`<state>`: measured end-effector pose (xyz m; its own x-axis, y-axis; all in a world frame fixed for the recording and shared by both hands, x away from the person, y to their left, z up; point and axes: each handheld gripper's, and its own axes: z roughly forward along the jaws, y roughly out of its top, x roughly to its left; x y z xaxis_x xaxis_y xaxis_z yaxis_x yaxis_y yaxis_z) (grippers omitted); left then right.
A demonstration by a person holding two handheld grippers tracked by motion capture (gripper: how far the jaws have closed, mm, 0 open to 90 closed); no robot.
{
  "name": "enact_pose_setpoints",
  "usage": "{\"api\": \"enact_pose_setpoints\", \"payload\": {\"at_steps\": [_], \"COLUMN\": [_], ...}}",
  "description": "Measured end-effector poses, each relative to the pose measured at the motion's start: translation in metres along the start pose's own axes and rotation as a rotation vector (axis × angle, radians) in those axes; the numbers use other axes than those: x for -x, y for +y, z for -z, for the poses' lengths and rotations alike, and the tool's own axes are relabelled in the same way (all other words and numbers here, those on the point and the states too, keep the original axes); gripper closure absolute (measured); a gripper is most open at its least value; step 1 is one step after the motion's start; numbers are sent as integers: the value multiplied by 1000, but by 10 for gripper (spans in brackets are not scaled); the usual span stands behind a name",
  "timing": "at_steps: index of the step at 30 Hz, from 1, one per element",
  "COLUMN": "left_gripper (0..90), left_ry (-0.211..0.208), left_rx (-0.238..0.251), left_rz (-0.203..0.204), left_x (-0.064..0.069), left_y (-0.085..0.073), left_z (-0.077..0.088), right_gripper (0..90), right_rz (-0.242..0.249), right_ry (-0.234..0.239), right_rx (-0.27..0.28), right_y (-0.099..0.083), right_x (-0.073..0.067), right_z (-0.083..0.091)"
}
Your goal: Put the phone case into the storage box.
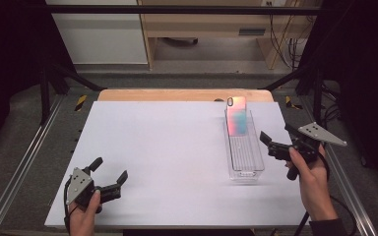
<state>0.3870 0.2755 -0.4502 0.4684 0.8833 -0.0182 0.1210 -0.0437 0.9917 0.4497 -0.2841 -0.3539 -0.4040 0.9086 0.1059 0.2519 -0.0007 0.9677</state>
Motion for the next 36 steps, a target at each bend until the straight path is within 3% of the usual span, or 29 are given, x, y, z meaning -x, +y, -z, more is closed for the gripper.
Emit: {"api": "enact_pose_setpoints", "payload": {"at_steps": [9, 19, 36], "left_gripper": [21, 22, 21], "left_ry": [10, 7, 11], "left_rx": [2, 5, 3], "left_rz": [-3, 3, -10], "left_x": [-3, -5, -6], "left_y": [-1, -3, -4], "left_z": [0, 0, 0], "right_gripper": [33, 32, 32], "right_rz": [14, 53, 62], "right_ry": [-25, -35, 10], "right_rx": [30, 69, 69], "right_y": [-12, -32, -82], "right_x": [17, 25, 26], "right_z": [22, 38, 43]}}
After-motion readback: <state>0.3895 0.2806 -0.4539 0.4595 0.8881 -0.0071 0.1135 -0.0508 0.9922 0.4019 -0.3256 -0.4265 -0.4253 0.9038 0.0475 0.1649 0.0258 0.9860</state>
